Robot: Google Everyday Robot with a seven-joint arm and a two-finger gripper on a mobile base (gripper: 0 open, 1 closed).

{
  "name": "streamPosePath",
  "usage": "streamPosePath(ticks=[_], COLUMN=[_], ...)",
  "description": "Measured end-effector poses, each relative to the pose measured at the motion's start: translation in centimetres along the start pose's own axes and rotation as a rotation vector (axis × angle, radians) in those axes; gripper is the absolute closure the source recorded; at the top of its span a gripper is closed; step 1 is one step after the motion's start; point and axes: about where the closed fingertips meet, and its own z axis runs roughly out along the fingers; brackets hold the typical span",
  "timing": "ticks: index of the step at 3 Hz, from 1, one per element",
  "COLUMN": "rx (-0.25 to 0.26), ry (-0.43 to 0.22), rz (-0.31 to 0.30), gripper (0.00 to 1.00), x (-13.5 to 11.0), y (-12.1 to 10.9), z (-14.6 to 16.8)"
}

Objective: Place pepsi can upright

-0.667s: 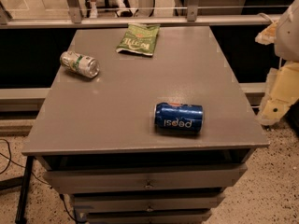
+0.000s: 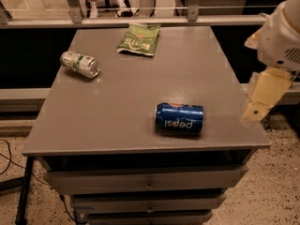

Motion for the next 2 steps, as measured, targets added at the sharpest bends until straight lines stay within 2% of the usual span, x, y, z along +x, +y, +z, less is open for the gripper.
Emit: streamPosePath(ticks=[1, 2], rx=[-0.006, -0.036], ry=[0.039, 0.07], rz=[0.031, 0.068], gripper=[0.0, 0.0], x=[-2.1, -3.9], y=[0.1, 0.4], z=[3.7, 7.1])
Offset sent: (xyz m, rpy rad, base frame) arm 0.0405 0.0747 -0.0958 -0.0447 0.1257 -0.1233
